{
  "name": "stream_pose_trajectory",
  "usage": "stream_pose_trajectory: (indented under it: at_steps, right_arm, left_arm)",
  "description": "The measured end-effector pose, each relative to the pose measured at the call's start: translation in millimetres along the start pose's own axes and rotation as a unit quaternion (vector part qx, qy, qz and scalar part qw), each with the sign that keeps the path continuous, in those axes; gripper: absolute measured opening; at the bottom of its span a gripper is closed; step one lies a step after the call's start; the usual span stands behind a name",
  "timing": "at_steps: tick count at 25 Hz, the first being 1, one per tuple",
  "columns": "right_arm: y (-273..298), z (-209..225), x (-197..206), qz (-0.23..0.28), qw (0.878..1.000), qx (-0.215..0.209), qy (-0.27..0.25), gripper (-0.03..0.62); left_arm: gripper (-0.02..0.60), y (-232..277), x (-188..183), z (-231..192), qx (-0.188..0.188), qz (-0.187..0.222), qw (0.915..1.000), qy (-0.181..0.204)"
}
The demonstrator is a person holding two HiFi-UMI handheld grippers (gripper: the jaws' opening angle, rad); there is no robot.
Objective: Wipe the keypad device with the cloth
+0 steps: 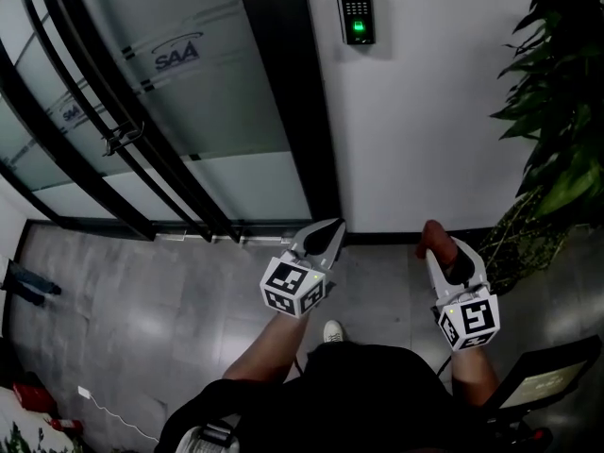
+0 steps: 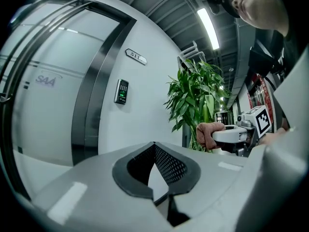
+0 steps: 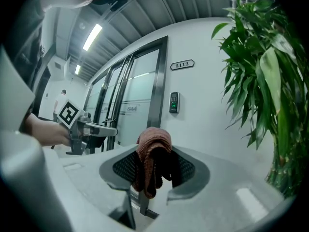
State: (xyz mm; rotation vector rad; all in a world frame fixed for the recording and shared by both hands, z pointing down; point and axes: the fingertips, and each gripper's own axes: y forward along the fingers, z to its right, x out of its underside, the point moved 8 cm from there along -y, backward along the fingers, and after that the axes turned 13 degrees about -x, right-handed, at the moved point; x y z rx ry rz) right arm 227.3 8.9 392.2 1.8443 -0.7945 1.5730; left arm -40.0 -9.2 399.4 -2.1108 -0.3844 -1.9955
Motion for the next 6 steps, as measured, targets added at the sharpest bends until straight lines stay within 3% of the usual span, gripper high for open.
stream_pose_trajectory:
  at_steps: [6]
  right_arm:
    - [-5.1,-0.4,7.1,-0.006,1.0,0.001,0.004,0.143]
  left_arm:
    - [0.015,2.1,1.9,5.9,0.003,0.001,1.0,0.002]
